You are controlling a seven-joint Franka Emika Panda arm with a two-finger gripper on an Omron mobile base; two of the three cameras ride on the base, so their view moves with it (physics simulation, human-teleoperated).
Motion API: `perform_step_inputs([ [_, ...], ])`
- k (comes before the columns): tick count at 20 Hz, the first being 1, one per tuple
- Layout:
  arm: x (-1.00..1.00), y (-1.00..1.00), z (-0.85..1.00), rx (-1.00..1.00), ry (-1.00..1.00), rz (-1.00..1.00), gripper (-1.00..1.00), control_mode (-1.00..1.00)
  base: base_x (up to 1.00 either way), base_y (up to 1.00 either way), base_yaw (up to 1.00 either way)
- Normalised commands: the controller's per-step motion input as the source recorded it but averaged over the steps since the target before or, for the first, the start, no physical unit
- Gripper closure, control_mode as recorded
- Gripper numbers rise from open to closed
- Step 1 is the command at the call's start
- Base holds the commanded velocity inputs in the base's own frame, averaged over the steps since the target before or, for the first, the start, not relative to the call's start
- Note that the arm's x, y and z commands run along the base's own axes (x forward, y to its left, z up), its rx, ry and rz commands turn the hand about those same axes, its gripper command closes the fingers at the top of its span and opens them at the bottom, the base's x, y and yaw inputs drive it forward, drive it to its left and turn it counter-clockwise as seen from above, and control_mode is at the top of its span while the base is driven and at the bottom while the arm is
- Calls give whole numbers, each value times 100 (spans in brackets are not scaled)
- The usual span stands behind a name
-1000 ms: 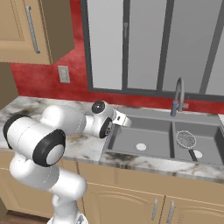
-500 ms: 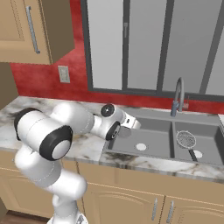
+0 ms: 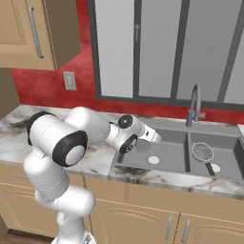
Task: Place the glass cup in the left basin and the strainer in the right basin of the sink.
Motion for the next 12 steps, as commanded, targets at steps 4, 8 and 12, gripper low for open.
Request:
perform_step_inputs([
  [4, 7, -40, -15, 0, 0, 0, 100, -100, 0, 0, 0],
  [8, 1, -29, -28, 0, -1, 0, 100, -100, 0, 0, 0],
  [12, 0, -21, -34, 0, -2, 0, 100, -100, 0, 0, 0],
])
